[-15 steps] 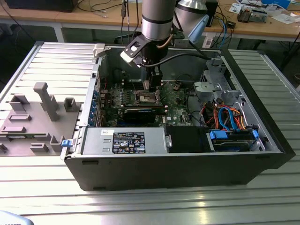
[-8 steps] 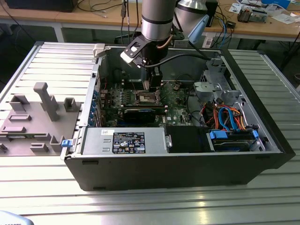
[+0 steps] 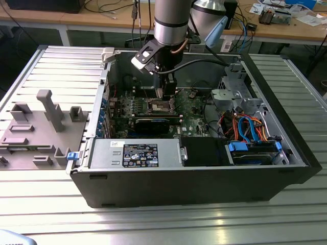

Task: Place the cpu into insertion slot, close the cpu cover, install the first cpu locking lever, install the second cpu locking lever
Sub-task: 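Place the cpu into insertion slot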

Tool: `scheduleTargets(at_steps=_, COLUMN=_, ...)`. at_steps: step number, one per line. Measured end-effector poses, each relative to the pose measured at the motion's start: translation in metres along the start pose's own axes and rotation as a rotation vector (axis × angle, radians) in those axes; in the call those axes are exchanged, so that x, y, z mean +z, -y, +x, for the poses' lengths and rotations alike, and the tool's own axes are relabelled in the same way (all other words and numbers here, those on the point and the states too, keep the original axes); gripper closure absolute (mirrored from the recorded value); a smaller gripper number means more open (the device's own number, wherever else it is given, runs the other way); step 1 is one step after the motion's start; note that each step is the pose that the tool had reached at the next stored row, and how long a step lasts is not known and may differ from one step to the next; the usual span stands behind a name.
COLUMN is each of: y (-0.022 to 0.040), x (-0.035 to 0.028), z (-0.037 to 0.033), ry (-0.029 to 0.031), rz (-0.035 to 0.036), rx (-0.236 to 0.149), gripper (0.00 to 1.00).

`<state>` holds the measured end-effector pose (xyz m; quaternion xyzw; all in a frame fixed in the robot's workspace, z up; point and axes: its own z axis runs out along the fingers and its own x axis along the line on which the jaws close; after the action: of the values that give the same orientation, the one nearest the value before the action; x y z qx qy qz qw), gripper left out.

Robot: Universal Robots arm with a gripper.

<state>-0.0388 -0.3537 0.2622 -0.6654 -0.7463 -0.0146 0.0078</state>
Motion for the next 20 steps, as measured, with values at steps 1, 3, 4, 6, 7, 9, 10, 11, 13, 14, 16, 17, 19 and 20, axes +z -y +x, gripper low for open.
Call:
scheduleTargets(at_steps=1, y=0.0000, x=0.0003, z=0.0000, ry=0.0000, rz=0.0000, rx=0.000, gripper=0.45)
scheduleTargets(at_steps=3, y=0.0000, x=0.0005, z=0.0000, ry=-0.0001, rz=-0.0001, rx=0.000, gripper=0.45)
scheduleTargets(at_steps=4, y=0.0000, x=0.0007, z=0.0000, ry=-0.0001, rz=0.0000, rx=0.000, gripper=0.45)
scheduleTargets(at_steps=6, y=0.0000, x=0.0011, z=0.0000, ry=0.0000, rz=0.0000, rx=0.000, gripper=0.45)
scheduleTargets(at_steps=7, y=0.0000, x=0.0016, z=-0.0001, ry=-0.0001, rz=0.0000, rx=0.000, gripper=0.45)
scheduleTargets(at_steps=9, y=0.0000, x=0.0019, z=-0.0001, ry=-0.0001, rz=-0.0001, rx=0.000, gripper=0.45)
scheduleTargets(at_steps=10, y=0.0000, x=0.0022, z=-0.0001, ry=-0.0001, rz=0.0000, rx=0.000, gripper=0.45)
scheduleTargets(at_steps=11, y=0.0000, x=0.0024, z=-0.0001, ry=0.0000, rz=0.0000, rx=0.000, gripper=0.45)
scheduleTargets(at_steps=13, y=0.0000, x=0.0026, z=-0.0001, ry=0.0000, rz=0.0000, rx=0.000, gripper=0.45)
scheduleTargets(at_steps=14, y=0.0000, x=0.0027, z=-0.0001, ry=0.0000, rz=0.0000, rx=0.000, gripper=0.45)
scheduleTargets(at_steps=16, y=0.0000, x=0.0030, z=-0.0001, ry=0.0000, rz=0.0000, rx=0.000, gripper=0.45)
scheduleTargets(at_steps=17, y=0.0000, x=0.0032, z=-0.0001, ry=0.0000, rz=0.0000, rx=0.000, gripper=0.45)
scheduleTargets(at_steps=19, y=0.0000, x=0.0039, z=-0.0001, ry=-0.0001, rz=-0.0001, rx=0.000, gripper=0.45)
scheduleTargets(at_steps=20, y=0.0001, x=0.0041, z=-0.0001, ry=-0.0001, rz=0.0000, rx=0.000, gripper=0.45)
